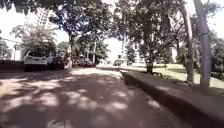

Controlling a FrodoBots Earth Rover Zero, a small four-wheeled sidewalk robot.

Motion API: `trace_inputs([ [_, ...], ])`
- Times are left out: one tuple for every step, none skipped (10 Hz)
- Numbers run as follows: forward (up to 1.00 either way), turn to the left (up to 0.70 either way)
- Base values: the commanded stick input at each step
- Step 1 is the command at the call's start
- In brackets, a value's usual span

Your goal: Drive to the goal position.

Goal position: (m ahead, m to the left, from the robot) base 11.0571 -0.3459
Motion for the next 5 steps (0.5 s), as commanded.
trace_inputs([
  [0.70,0.00],
  [0.70,0.00],
  [0.70,0.00],
  [0.70,0.07],
  [0.70,0.23],
])
